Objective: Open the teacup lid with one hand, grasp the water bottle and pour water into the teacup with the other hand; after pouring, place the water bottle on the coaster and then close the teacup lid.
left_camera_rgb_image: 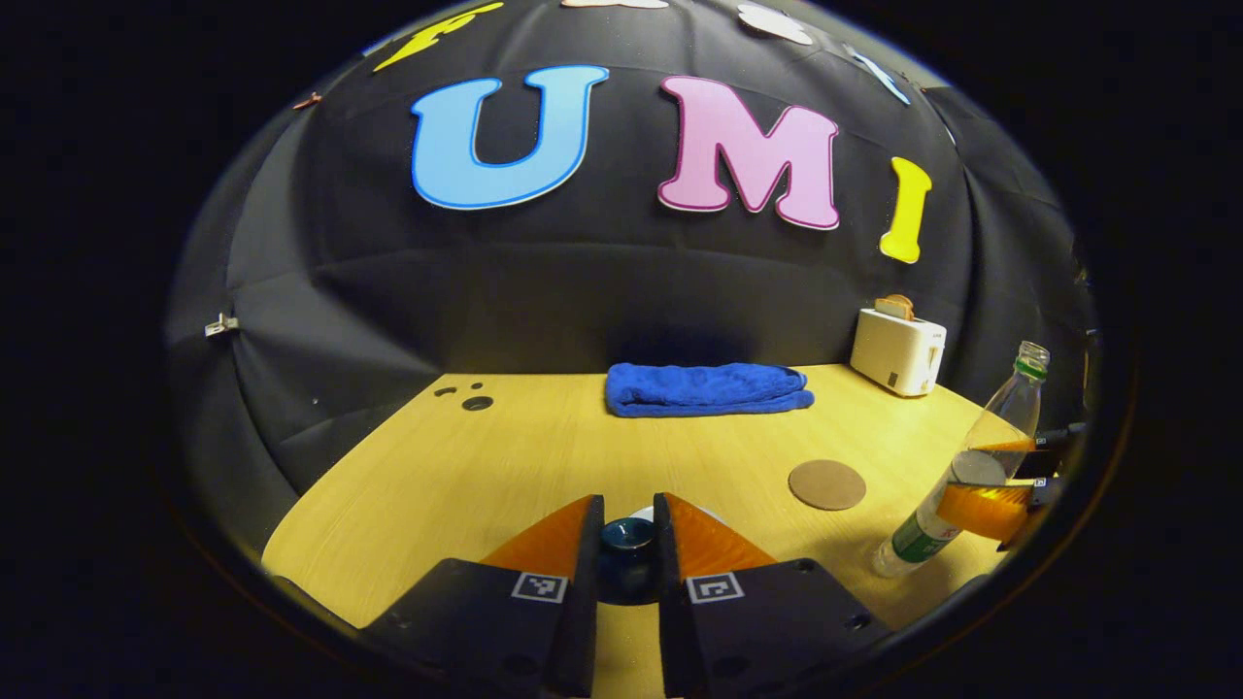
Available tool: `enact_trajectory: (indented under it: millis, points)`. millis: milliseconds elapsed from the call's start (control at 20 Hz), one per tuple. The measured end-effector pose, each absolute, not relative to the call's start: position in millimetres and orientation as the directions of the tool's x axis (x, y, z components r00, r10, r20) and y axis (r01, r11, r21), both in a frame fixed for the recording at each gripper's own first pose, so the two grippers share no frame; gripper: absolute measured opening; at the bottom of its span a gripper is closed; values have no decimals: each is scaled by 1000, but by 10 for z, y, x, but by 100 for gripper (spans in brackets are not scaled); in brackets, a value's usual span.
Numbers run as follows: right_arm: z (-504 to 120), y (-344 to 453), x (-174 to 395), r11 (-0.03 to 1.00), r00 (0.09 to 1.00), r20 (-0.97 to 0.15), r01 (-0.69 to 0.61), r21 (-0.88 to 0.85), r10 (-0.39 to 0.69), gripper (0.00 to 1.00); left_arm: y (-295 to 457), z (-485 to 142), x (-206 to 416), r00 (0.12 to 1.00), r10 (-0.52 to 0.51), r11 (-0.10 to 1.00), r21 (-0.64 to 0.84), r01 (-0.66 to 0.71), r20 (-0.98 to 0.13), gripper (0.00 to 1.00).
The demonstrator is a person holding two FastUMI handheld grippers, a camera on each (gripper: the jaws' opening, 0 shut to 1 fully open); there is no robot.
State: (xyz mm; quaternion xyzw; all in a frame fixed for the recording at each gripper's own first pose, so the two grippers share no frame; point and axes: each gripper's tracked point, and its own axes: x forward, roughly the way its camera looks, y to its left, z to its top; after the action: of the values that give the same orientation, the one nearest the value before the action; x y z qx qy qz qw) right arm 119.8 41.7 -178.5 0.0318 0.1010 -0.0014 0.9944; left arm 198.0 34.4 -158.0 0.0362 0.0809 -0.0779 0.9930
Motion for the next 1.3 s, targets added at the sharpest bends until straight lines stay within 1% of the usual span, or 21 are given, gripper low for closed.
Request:
enact_trajectory:
  millis: [50, 150, 200, 250, 300, 500, 550, 650, 700, 800, 900, 950, 1000, 1050, 1100, 1200, 1300]
  points:
    - [-1778, 437, 1215, 998, 981, -194, 3, 60, 9, 83, 387, -1611, 1961, 975, -139, 986, 62, 152, -173, 30]
    - [-1777, 452, 1246, 999, 984, -180, -6, 54, 15, 83, 439, -1661, 1919, 973, -126, 989, 53, 138, -192, 30]
    - [-1796, 441, 1265, 999, 983, -184, -6, 47, 14, 81, 464, -1685, 1896, 973, -121, 990, 45, 132, -198, 34]
    - [-1800, 435, 1269, 999, 982, -188, -5, 33, 11, 81, 481, -1696, 1882, 973, -115, 991, 41, 126, -200, 30]
    - [-1799, 446, 1302, 1000, 981, -191, -16, 27, 21, 77, 499, -1696, 1862, 973, -111, 992, 40, 121, -201, 30]
    - [-1751, 421, 1370, 1000, 977, -214, -27, -6, 25, 71, 625, -1665, 1793, 978, -86, 995, 37, 95, -191, 30]
    - [-1682, 401, 1422, 999, 978, -207, -25, -33, 18, 70, 670, -1643, 1768, 980, -79, 996, 31, 86, -184, 30]
    - [-1566, 320, 1515, 990, 981, -192, -9, -143, -19, 70, 776, -1621, 1716, 983, -54, 998, 15, 58, -175, 30]
    - [-1471, 316, 1598, 984, 986, -163, -11, -179, -19, 70, 836, -1606, 1696, 985, -37, 999, 4, 38, -170, 30]
    - [-1330, 363, 1735, 975, 993, -118, -32, -219, 6, 71, 939, -1577, 1655, 987, -9, 1000, -28, 5, -163, 30]
    - [-1349, 441, 1848, 969, 991, -126, -63, -240, 34, 70, 1067, -1545, 1608, 988, 19, 999, -38, -25, -155, 30]
    - [-1346, 457, 1898, 962, 991, -131, -65, -265, 31, 66, 1114, -1527, 1575, 988, 28, 999, -38, -34, -152, 30]
    - [-1330, 468, 1958, 951, 992, -126, -59, -305, 21, 71, 1171, -1486, 1548, 989, 33, 999, -35, -38, -146, 30]
    - [-1318, 464, 2014, 931, 992, -122, -49, -363, 4, 71, 1214, -1458, 1524, 990, 34, 999, -30, -39, -140, 27]
    - [-1294, 473, 2062, 904, 994, -112, -43, -425, -6, 70, 1257, -1424, 1506, 990, 36, 999, -23, -39, -135, 30]
    - [-1279, 473, 2208, 831, 995, -96, -25, -555, -35, 70, 1358, -1365, 1472, 992, 36, 999, -3, -37, -122, 30]
    - [-1360, 544, 2332, 756, 995, -95, -40, -654, -29, 71, 1426, -1319, 1470, 993, 31, 1000, 5, -31, -113, 30]
